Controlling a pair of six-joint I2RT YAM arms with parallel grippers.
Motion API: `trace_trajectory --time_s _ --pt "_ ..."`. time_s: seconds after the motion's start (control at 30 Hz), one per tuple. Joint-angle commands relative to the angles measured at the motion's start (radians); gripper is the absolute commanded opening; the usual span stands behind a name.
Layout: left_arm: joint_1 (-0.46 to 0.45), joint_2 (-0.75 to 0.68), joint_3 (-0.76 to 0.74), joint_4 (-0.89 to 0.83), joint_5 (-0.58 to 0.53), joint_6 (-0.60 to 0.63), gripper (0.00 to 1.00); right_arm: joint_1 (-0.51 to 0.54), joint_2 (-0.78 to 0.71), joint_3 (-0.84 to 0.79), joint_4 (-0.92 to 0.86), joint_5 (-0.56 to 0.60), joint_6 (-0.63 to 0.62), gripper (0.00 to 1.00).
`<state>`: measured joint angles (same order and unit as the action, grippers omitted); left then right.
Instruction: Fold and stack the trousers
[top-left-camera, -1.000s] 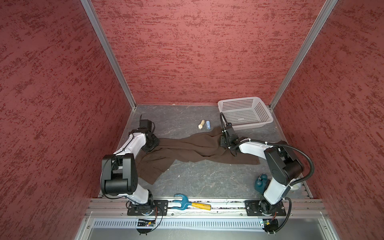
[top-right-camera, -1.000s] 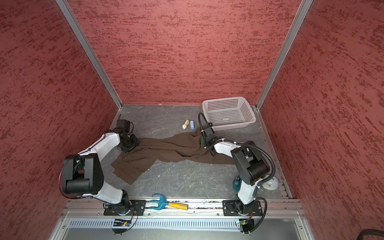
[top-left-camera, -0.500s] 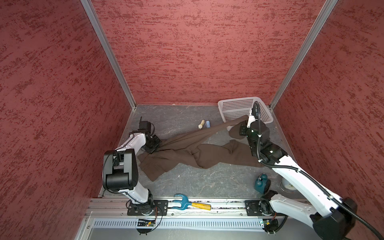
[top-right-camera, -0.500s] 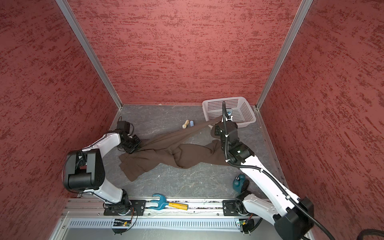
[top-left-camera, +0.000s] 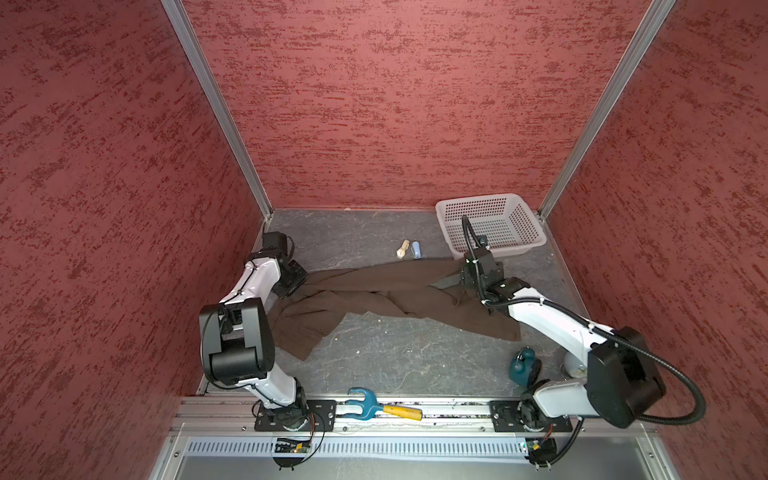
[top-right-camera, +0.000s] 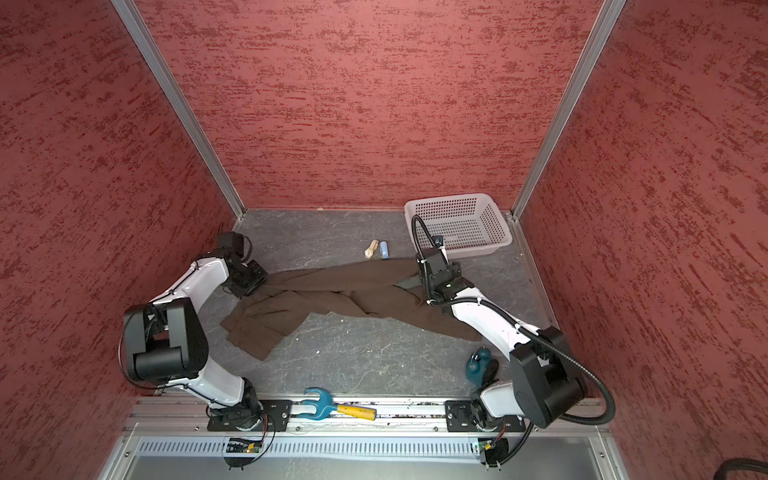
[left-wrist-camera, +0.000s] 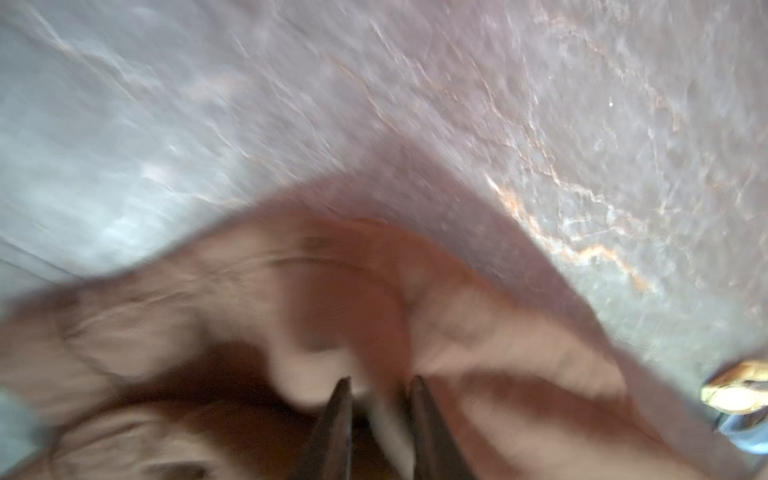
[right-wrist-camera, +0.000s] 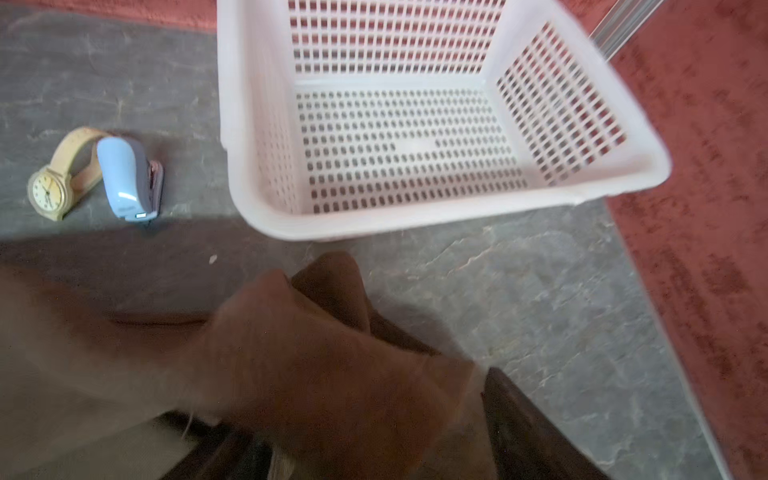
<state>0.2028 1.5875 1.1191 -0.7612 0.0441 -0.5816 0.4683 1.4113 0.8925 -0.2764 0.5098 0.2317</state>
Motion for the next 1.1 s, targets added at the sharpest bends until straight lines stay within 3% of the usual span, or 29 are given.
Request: trace_trajectory --time_s 0.0,0.03,0.07,0.13,0.17,0.27,0.33,0.5,0.6,0.67,0.8,0.83,0.9,0.97,1.07 --pt "0.011 -0.073 0.009 -0.035 -0.032 0.023 0.53 -0.006 -0.006 0.031 -0.007 -0.101 0.012 0.8" --pt "0.01 -0.088 -0.002 -0.03 -0.026 0.023 0.57 -0.007 -0.005 0.033 -0.002 -0.124 -0.002 0.79" --pt "0.009 -0.103 -0.014 -0.025 -0.016 0.022 0.58 -0.006 -0.006 0.033 0.004 -0.151 -0.012 0.72" --pt "0.008 -0.121 -0.037 -0.018 0.024 0.019 0.57 -0.008 -0.001 0.038 0.006 -0.245 -0.013 0.33" --pt "0.008 -0.131 -0.043 -0.017 0.051 0.019 0.55 -0.008 0.007 0.046 0.004 -0.308 -0.006 0.22" --pt "-0.003 -0.172 -0.07 0.026 0.127 0.043 0.51 -0.008 0.051 0.071 -0.013 -0.453 -0.031 0.09" --pt "-0.019 -0.211 -0.086 0.054 0.129 0.056 0.51 -0.008 0.09 0.087 -0.03 -0.43 -0.02 0.1" --pt "-0.079 -0.315 -0.115 0.096 0.102 0.058 0.55 -0.009 0.063 0.074 -0.055 -0.39 0.005 0.39" --pt "-0.14 -0.354 -0.131 0.114 0.048 0.047 0.56 -0.009 0.048 0.036 -0.099 -0.325 0.062 0.4" --pt "-0.179 -0.366 -0.128 0.117 0.021 0.036 0.54 -0.036 0.048 0.012 -0.142 -0.283 0.105 0.35" --pt "-0.293 -0.382 -0.133 0.162 -0.03 0.022 0.53 -0.162 0.084 -0.046 -0.138 -0.438 0.171 0.32" --pt "-0.325 -0.377 -0.128 0.174 -0.04 0.022 0.53 -0.181 0.094 -0.053 -0.129 -0.481 0.179 0.34" --pt "-0.405 -0.355 -0.112 0.186 -0.072 0.025 0.53 -0.2 0.114 -0.064 -0.1 -0.546 0.183 0.51" --pt "-0.467 -0.318 -0.093 0.2 -0.091 0.044 0.57 -0.201 0.133 -0.06 -0.075 -0.579 0.185 0.61" --pt "-0.514 -0.213 -0.021 0.152 -0.091 0.064 0.58 -0.206 0.165 -0.03 -0.044 -0.626 0.186 0.63"
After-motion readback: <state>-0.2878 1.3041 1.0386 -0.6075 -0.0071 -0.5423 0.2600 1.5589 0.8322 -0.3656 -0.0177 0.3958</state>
